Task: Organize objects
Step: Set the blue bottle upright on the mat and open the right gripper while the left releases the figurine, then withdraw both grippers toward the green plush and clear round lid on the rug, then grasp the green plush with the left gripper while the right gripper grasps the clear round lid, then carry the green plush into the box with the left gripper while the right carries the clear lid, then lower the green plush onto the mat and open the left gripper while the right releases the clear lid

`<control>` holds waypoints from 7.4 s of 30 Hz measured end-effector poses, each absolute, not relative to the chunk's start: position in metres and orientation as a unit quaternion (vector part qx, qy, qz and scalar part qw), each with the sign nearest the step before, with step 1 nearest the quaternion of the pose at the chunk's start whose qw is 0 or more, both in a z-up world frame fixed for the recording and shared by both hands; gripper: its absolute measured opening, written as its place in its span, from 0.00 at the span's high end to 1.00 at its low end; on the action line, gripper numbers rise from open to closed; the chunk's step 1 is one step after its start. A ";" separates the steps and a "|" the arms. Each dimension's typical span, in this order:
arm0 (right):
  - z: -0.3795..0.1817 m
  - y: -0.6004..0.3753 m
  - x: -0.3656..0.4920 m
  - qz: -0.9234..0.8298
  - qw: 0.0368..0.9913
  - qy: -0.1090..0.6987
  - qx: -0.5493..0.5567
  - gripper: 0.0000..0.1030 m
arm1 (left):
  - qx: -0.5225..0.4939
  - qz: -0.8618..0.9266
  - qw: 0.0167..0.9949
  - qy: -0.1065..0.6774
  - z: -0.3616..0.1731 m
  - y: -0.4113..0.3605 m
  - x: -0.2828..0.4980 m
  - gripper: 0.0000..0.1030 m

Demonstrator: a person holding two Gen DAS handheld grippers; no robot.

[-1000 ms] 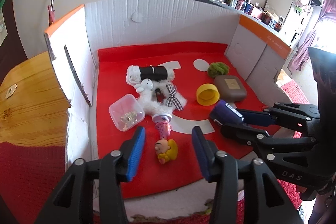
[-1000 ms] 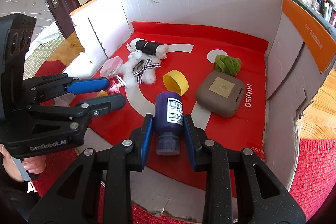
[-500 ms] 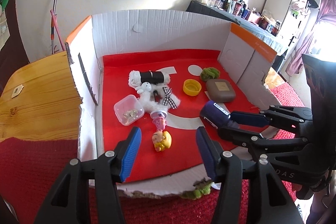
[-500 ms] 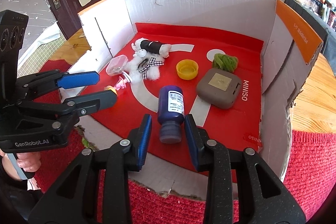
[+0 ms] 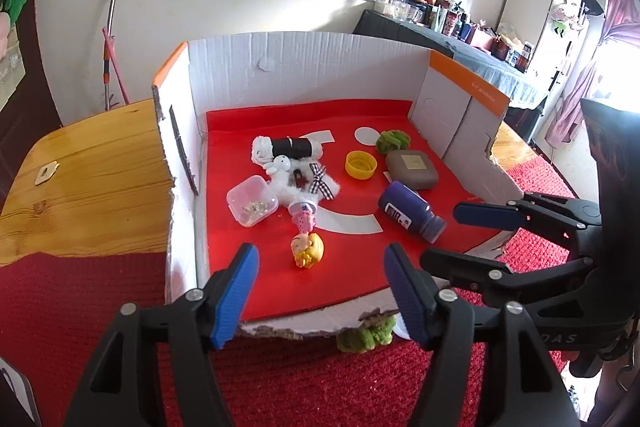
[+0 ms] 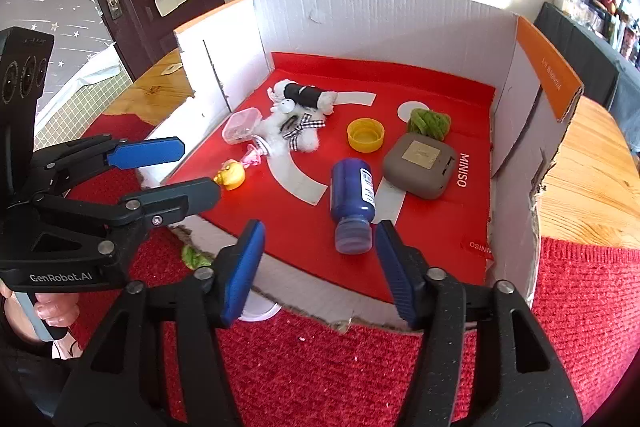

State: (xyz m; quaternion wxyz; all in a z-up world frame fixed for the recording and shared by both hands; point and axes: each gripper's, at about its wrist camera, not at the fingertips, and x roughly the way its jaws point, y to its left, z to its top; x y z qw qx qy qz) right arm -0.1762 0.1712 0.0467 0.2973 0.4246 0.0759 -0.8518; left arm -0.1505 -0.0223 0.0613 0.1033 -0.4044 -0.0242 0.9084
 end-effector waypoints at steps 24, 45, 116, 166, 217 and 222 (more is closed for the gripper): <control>0.067 0.182 -0.132 -0.868 0.298 0.083 0.388 0.20 | -0.390 0.916 0.089 -0.028 0.067 -0.035 -0.116 0.19; 0.035 0.183 -0.115 -0.856 0.304 0.097 0.406 0.44 | -0.418 0.901 0.115 0.014 0.038 -0.014 -0.104 0.49; 0.063 0.181 -0.108 -0.825 0.384 0.051 0.411 0.62 | -0.384 0.901 0.192 0.058 0.075 0.009 -0.085 0.77; 0.031 0.158 -0.216 -0.805 0.313 0.074 0.498 0.62 | -0.476 0.871 0.097 0.075 0.036 -0.006 -0.193 0.77; 0.053 0.185 -0.175 -0.882 0.256 0.044 0.393 0.40 | -0.388 0.921 0.019 0.027 0.052 -0.017 -0.159 0.37; 0.061 0.190 -0.163 -0.904 0.231 0.041 0.358 0.34 | -0.375 0.927 0.009 0.024 0.052 -0.015 -0.150 0.34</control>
